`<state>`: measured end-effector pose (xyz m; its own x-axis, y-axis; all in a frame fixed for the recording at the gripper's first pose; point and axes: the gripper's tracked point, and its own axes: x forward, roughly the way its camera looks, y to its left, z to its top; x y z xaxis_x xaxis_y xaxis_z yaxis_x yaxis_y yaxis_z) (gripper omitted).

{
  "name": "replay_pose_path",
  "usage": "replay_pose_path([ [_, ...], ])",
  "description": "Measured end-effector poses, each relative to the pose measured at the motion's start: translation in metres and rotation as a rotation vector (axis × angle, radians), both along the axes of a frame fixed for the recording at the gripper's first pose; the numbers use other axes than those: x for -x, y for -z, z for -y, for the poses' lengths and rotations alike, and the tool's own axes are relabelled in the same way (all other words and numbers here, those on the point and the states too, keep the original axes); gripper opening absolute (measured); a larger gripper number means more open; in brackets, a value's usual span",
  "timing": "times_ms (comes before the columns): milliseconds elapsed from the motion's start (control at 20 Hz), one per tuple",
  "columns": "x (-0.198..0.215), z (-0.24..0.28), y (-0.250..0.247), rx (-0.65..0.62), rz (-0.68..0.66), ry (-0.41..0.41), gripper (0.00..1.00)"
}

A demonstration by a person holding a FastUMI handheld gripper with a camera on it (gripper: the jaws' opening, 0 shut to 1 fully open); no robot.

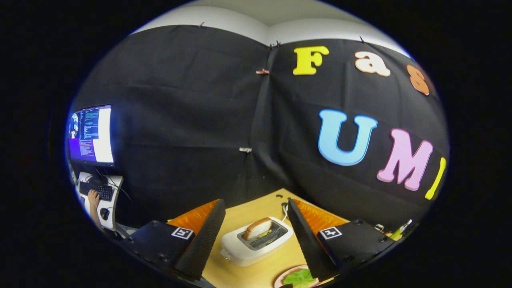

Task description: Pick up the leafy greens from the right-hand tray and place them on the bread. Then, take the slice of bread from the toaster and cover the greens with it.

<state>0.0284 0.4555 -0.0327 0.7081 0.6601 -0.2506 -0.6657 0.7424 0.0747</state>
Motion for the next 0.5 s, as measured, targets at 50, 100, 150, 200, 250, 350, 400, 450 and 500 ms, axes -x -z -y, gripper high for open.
replay_pose_path([
  [50, -0.006, -0.009, 0.018, 0.011, -0.058, 0.02, 0.97],
  [100, -0.012, -0.017, 0.033, 0.024, -0.113, 0.041, 0.98],
  [150, -0.018, -0.023, 0.048, 0.044, -0.161, 0.066, 0.97],
  [200, -0.025, -0.03, 0.059, 0.06, -0.191, 0.082, 0.97],
  [250, -0.032, -0.034, 0.067, 0.081, -0.213, 0.1, 0.97],
  [350, -0.043, -0.041, 0.087, 0.116, -0.253, 0.134, 0.97],
  [400, -0.048, -0.045, 0.097, 0.136, -0.275, 0.153, 0.97],
  [450, -0.055, -0.048, 0.108, 0.153, -0.298, 0.176, 0.97],
  [500, -0.063, -0.049, 0.12, 0.17, -0.325, 0.196, 0.97],
])
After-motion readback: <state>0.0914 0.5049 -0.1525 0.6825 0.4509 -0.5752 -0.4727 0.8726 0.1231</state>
